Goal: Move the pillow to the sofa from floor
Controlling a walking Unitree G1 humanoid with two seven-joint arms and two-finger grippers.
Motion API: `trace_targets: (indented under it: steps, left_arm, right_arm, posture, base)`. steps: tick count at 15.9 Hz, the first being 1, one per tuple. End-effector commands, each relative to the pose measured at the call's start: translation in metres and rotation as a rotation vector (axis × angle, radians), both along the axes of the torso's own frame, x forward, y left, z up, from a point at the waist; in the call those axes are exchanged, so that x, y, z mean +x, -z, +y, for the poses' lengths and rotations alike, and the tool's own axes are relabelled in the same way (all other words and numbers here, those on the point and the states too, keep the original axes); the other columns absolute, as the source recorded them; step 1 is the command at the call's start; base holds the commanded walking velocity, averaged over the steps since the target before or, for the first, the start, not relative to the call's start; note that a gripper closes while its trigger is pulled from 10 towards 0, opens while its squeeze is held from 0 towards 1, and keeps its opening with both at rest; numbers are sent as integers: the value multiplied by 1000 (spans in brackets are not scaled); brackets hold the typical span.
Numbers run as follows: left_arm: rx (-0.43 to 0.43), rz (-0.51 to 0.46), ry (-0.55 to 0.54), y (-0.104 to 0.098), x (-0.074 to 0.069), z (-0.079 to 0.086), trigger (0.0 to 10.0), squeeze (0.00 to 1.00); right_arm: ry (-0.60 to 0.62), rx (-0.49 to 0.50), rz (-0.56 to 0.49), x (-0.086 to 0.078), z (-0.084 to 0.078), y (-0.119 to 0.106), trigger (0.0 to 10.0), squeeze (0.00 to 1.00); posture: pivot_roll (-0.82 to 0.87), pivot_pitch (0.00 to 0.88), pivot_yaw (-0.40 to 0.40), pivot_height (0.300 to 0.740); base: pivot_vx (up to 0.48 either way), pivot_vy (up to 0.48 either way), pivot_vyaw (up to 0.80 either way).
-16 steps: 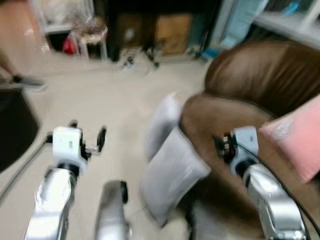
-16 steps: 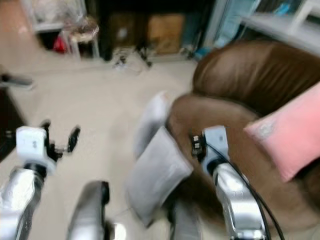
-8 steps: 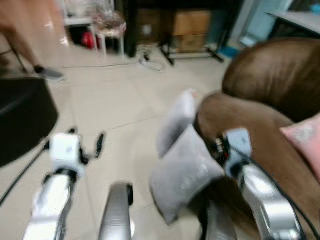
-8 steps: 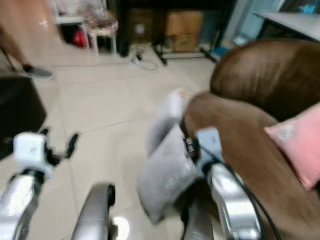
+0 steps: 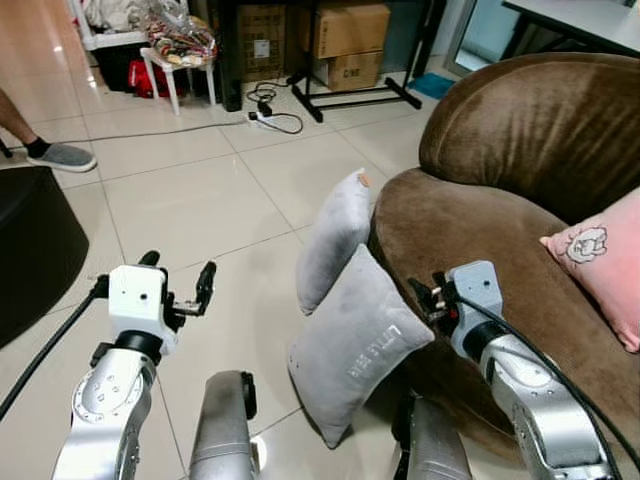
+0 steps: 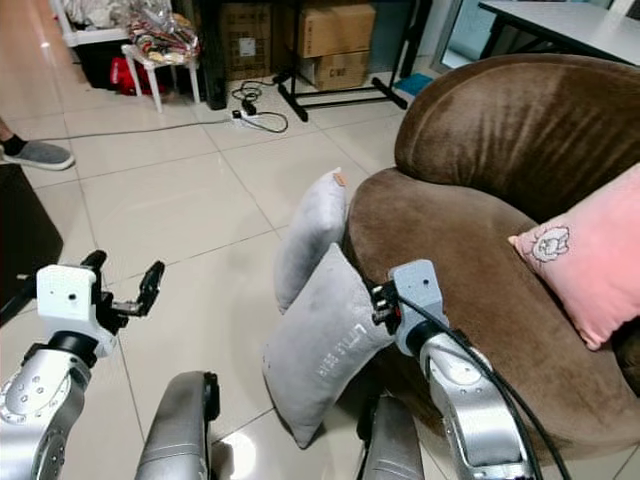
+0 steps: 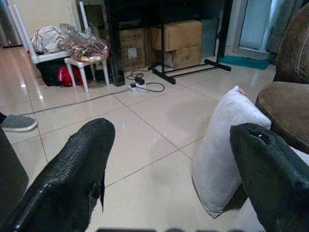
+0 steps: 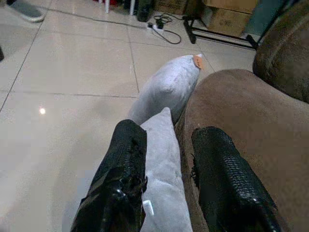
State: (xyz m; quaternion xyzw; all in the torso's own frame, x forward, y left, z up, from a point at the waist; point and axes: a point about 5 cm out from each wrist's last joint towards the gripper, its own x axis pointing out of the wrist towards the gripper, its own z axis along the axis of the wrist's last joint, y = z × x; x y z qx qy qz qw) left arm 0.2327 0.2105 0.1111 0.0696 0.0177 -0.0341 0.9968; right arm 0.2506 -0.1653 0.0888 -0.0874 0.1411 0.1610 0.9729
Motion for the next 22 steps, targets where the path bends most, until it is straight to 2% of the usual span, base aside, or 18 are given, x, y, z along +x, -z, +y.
trace_targets:
  steps: [1, 4, 11, 14, 16, 18, 22]
  left_arm:
    - [-7, -3, 12, 0, -1, -3, 10000, 0]
    - [-12, -3, 14, 0, -1, -4, 10000, 0]
    - [-2, 4, 20, 0, 0, -4, 10000, 0]
    - [9, 12, 22, 2, 1, -5, 10000, 0]
    - [19, 22, 36, 4, 2, -7, 10000, 0]
    - [34, 56, 104, 7, 6, -11, 10000, 0]
    - [62, 73, 131, 8, 19, -2, 10000, 0]
  right_arm:
    - [-45, -16, -6, -1, 3, 0, 10000, 0]
    - [-64, -30, -4, -2, 3, 1, 10000, 0]
    - [5, -31, -10, -1, -1, 3, 10000, 0]
    - [7, -24, -4, -1, -1, 4, 10000, 0]
    - [20, -13, 10, 0, -2, 7, 10000, 0]
    - [50, -52, 37, 6, -4, 13, 10000, 0]
    - [94, -29, 90, 13, 0, 23, 10000, 0]
  posture:
    - [-17, 0, -86, 540]
    - [-17, 0, -86, 540]
    - [-17, 0, -86, 540]
    - [-19, 0, -82, 540]
    - [-19, 0, -82, 525]
    - [-28, 0, -73, 500]
    - [-38, 0, -49, 460]
  base:
    - [244, 0, 800]
    - [281, 0, 800]
    - [288, 0, 0]
    - [0, 0, 0]
    - [0, 0, 0]
    - [0, 0, 0]
    - [0, 0, 0]
